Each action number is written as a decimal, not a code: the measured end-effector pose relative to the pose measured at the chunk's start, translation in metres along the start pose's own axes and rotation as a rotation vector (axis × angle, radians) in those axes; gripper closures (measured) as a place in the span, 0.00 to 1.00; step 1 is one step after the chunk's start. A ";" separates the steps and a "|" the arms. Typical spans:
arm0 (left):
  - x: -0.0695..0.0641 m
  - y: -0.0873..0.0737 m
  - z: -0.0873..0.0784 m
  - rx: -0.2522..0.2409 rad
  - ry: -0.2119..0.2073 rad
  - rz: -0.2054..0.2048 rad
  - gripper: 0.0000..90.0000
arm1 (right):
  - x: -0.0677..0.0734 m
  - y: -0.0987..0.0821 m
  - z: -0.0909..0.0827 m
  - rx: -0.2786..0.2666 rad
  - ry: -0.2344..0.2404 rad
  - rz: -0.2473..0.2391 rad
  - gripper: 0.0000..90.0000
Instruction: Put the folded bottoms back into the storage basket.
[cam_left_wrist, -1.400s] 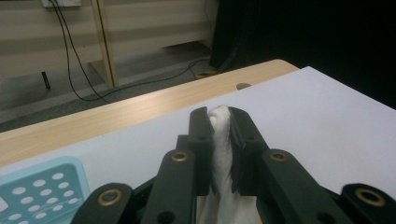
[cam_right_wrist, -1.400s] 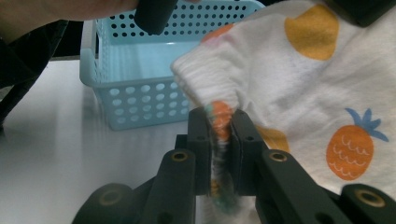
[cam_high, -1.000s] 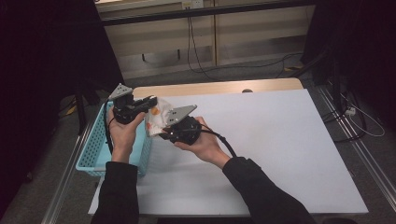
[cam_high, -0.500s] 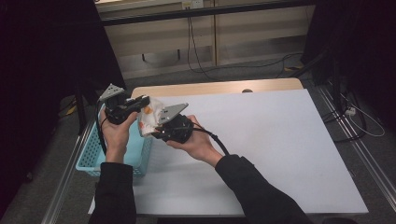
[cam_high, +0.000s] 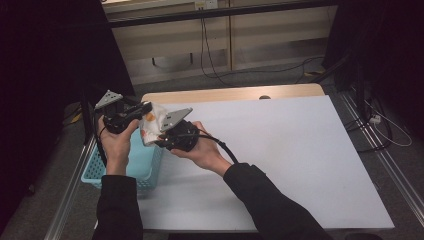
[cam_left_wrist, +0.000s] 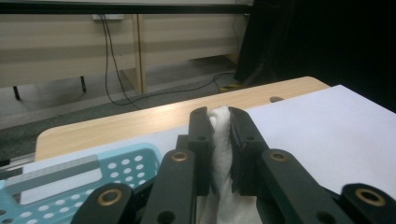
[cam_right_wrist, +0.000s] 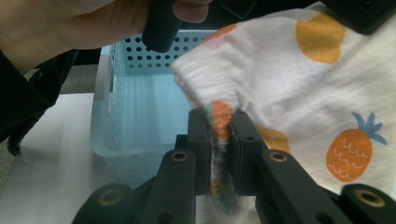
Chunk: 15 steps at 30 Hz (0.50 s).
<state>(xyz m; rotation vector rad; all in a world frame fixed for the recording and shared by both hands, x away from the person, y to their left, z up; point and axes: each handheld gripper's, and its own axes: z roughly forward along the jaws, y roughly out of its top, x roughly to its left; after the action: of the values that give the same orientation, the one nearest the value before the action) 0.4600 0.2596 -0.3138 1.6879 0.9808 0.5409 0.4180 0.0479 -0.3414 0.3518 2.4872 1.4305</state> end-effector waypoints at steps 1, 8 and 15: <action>0.001 0.000 -0.001 0.001 0.002 0.000 0.90 | 0.000 0.001 0.002 0.000 0.001 -0.002 0.90; 0.011 -0.001 -0.010 -0.016 0.017 -0.019 0.90 | 0.002 0.010 0.011 0.002 0.014 -0.010 0.90; 0.021 -0.001 -0.020 -0.024 0.030 -0.025 0.90 | 0.005 0.019 0.021 0.000 0.024 -0.013 0.90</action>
<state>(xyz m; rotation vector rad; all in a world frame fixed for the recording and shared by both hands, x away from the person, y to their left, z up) 0.4565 0.2885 -0.3104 1.6481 1.0120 0.5609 0.4218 0.0753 -0.3356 0.3196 2.5038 1.4374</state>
